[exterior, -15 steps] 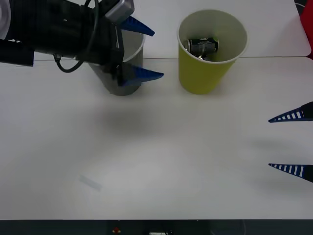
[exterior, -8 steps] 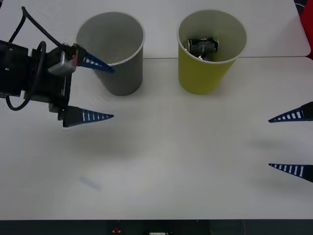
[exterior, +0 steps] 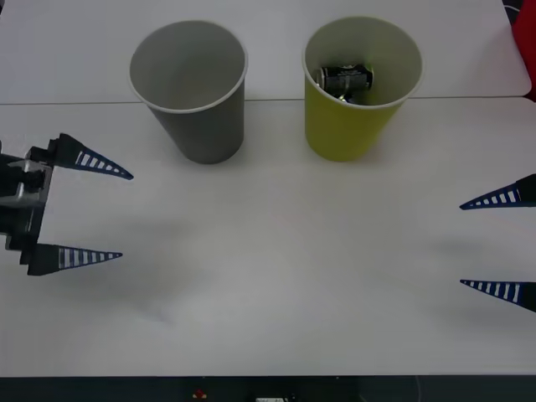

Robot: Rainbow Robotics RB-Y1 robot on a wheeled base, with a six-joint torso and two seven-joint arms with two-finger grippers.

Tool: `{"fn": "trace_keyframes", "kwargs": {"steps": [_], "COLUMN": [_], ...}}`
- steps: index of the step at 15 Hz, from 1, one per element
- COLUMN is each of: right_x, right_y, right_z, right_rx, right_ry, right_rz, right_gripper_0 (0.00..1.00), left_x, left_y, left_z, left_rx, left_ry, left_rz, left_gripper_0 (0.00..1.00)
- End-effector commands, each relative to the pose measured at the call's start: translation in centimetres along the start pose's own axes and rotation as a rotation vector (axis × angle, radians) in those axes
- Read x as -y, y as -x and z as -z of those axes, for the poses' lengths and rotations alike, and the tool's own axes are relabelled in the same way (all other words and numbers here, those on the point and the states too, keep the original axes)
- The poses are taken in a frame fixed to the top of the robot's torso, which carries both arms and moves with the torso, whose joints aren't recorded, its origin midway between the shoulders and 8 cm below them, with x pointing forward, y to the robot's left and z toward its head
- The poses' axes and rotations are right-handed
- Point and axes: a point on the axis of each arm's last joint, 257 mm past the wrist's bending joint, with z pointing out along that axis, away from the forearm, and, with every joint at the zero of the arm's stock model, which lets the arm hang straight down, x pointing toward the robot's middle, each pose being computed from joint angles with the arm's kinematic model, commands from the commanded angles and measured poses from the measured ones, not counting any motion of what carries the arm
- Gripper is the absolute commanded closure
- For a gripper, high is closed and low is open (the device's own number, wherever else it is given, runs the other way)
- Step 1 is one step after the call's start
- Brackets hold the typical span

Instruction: Put the can into the green bin and the plastic bottle into the gray bin

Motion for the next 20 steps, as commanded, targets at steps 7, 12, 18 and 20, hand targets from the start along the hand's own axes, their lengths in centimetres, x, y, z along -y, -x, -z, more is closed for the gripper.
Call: {"fn": "trace_keyframes", "kwargs": {"steps": [7, 12, 18, 20], "right_x": [0.0, 0.0, 0.0, 0.0], "right_y": [0.0, 0.0, 0.0, 0.0], "right_z": [0.0, 0.0, 0.0, 0.0], "right_rx": [0.000, 0.000, 0.000, 0.000], "right_ry": [0.000, 0.000, 0.000, 0.000], "right_rz": [0.000, 0.000, 0.000, 0.000], "right_gripper_0": [0.00, 0.00, 0.00, 0.00], "left_x": [3.0, 3.5, 3.9, 3.9], "left_y": [-3.0, -3.8, -4.4, -4.4], "left_z": [3.5, 4.7, 5.4, 5.4], "left_rx": [-0.065, -0.092, -0.110, -0.110], "left_ry": [0.026, 0.044, 0.051, 0.051], "left_rz": [0.053, 0.066, 0.081, 0.081], "left_gripper_0": [0.00, 0.00, 0.00, 0.00]}}
